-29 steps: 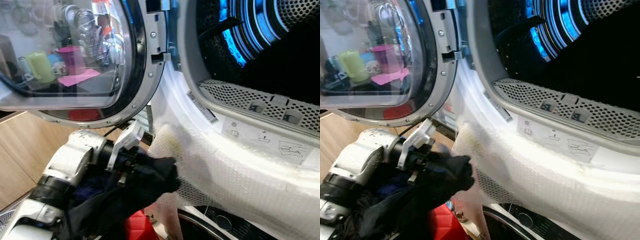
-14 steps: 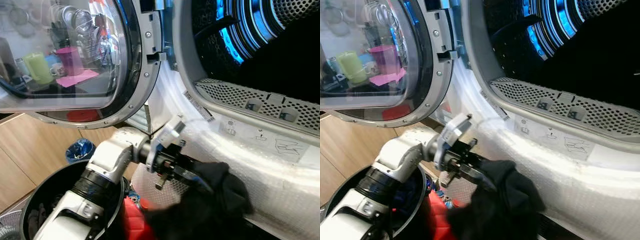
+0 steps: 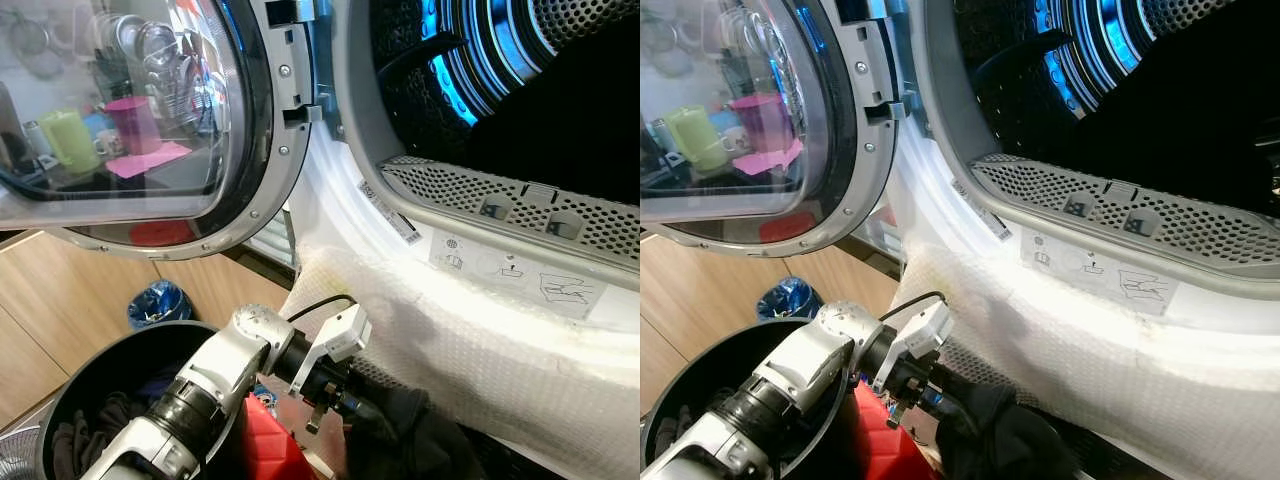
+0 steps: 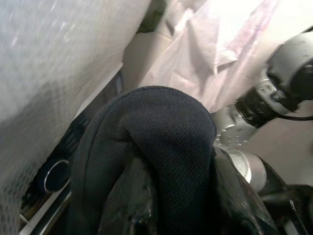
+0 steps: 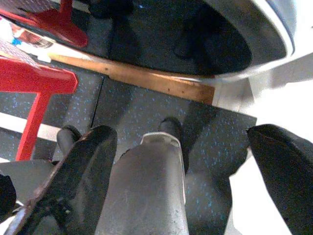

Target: Clothes washing

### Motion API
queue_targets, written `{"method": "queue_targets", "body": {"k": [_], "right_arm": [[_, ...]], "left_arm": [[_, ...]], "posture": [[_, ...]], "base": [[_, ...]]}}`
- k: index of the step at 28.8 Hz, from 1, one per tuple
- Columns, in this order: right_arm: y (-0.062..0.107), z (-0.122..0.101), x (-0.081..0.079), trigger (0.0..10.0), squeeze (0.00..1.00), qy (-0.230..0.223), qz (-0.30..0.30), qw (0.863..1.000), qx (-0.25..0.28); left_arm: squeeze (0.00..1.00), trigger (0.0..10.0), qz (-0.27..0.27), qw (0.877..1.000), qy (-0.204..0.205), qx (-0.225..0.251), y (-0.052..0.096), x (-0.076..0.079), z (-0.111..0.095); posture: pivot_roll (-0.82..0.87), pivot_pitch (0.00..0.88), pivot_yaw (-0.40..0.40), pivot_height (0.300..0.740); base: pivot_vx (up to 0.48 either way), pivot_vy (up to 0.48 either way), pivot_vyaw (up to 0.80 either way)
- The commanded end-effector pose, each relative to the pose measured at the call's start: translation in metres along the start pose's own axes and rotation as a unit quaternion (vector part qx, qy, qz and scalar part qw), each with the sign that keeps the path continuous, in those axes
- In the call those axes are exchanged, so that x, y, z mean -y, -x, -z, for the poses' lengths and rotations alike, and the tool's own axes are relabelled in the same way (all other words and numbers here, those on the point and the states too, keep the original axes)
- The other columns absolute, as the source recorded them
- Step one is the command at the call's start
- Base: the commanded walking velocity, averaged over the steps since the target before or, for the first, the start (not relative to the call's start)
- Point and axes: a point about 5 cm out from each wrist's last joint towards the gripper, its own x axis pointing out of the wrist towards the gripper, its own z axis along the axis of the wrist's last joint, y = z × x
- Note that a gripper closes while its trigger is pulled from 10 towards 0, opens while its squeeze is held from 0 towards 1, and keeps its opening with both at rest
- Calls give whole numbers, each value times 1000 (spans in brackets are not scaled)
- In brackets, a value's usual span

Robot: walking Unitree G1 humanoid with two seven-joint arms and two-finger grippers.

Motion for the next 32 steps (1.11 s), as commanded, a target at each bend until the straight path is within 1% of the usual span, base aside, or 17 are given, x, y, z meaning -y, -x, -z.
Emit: {"method": "queue_targets", "body": {"k": [1,6,7,9,10,11,12,13,14,15,17,18,19,21,24,27,32], "right_arm": [[0,-4,1,10000,0,13,-9,1000,19],[4,-13,17,10000,0,87,-63,991,80],[4,-13,17,10000,0,87,-63,991,80],[8,-13,27,10000,0,133,-94,982,92],[8,-13,27,10000,0,133,-94,982,92],[12,-16,31,10000,408,140,-128,976,111],[12,-16,31,10000,408,140,-128,976,111],[14,-19,31,10000,1000,135,-151,971,123],[20,-24,32,10000,1000,147,-186,960,150],[20,-24,32,10000,1000,147,-186,960,150],[32,-32,36,10000,1000,161,-236,940,187],[32,-32,36,10000,1000,161,-236,940,187],[52,-43,45,10000,1000,159,-281,920,223],[70,-51,53,10000,1000,169,-312,904,239],[82,-56,56,10000,1000,175,-336,892,246],[103,-61,51,10000,1000,189,-384,868,252],[119,-60,29,10000,1000,188,-443,847,225]], "left_arm": [[0,0,-10,1000,2,-11,0,0,7],[0,0,-17,1000,14,-13,-10,4,20],[0,0,-17,1000,14,-13,-10,4,20],[0,0,-20,1000,13,-17,-12,4,23],[0,0,-20,1000,13,-17,-12,4,23],[0,0,-26,999,15,-18,-12,4,25],[0,0,-26,999,15,-18,-12,4,25],[0,0,-27,999,15,-21,-13,4,27],[0,0,-25,999,15,-28,-13,5,29],[0,0,-25,999,15,-28,-13,5,29],[0,0,-21,999,19,-31,-13,6,31],[0,0,-21,999,19,-31,-13,6,31],[0,0,-11,999,21,-32,-13,9,32],[0,0,-9,999,21,-34,-12,9,31],[0,0,-4,999,20,-38,-13,9,31],[0,0,-13,999,17,-31,-16,8,31],[0,0,-25,1000,0,-16,-32,4,25]], "posture": [[36,0,117,740],[30,0,97,740],[30,0,97,740],[29,0,92,740],[29,0,92,740],[26,0,87,740],[26,0,87,740],[25,0,87,740],[17,0,87,740],[17,0,87,740],[14,0,90,740],[14,0,90,740],[13,0,89,740],[10,0,86,740],[13,0,83,740],[14,0,85,740],[18,0,80,740]], "base": [[0,0,0],[0,0,0],[0,0,0],[0,0,0],[0,0,0],[0,0,0],[0,0,0],[0,0,0],[0,0,0],[0,0,0],[0,0,0],[0,0,0],[0,0,0],[0,0,0],[0,0,0],[0,0,0],[0,0,0]]}}
